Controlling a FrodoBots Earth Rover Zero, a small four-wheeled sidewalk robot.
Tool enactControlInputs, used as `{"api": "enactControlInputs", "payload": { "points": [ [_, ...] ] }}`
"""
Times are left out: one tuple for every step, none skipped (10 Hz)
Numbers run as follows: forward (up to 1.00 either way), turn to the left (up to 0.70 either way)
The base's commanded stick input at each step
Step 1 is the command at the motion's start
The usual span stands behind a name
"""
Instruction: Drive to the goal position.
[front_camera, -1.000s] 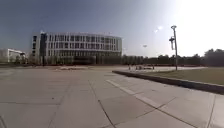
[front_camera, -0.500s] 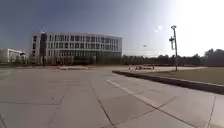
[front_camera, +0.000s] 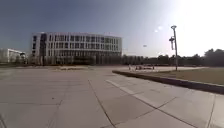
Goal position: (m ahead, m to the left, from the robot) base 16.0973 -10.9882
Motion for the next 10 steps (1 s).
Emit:
{"api": "enactControlInputs", "payload": {
  "points": [
    [0.06,0.0],
    [0.06,0.0],
    [0.06,0.0],
    [0.06,0.0],
    [0.06,0.0],
    [0.05,0.0],
    [0.05,0.0],
    [0.06,0.0],
    [0.05,0.0],
    [0.06,0.0]
  ]
}}
